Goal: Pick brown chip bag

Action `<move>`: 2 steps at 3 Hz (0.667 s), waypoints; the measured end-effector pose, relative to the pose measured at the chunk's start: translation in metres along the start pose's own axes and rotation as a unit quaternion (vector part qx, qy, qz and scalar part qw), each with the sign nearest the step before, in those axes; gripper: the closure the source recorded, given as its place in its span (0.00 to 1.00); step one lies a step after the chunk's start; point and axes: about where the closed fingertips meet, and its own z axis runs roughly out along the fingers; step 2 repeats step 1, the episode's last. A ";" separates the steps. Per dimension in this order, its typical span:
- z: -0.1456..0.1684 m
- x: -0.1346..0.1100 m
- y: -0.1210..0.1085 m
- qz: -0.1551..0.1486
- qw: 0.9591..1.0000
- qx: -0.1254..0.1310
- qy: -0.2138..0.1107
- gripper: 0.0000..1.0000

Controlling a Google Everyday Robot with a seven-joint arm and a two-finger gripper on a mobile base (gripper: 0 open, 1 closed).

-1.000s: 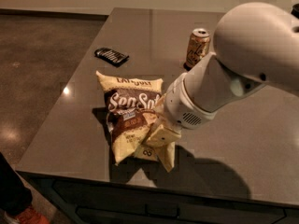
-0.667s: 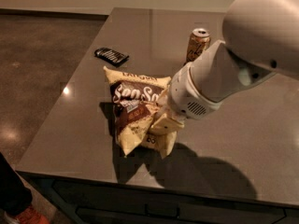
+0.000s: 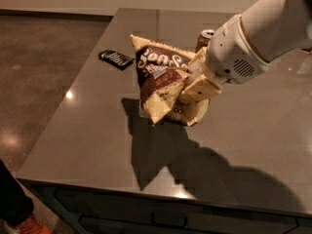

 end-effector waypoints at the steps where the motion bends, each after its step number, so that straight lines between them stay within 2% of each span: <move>1: 0.000 0.000 0.000 0.000 1.000 0.000 0.000 1.00; 2: 0.000 0.000 0.000 0.000 1.000 0.000 0.000 1.00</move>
Offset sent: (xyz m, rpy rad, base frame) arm 0.0000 0.0000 0.0000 0.0000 0.0000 0.0000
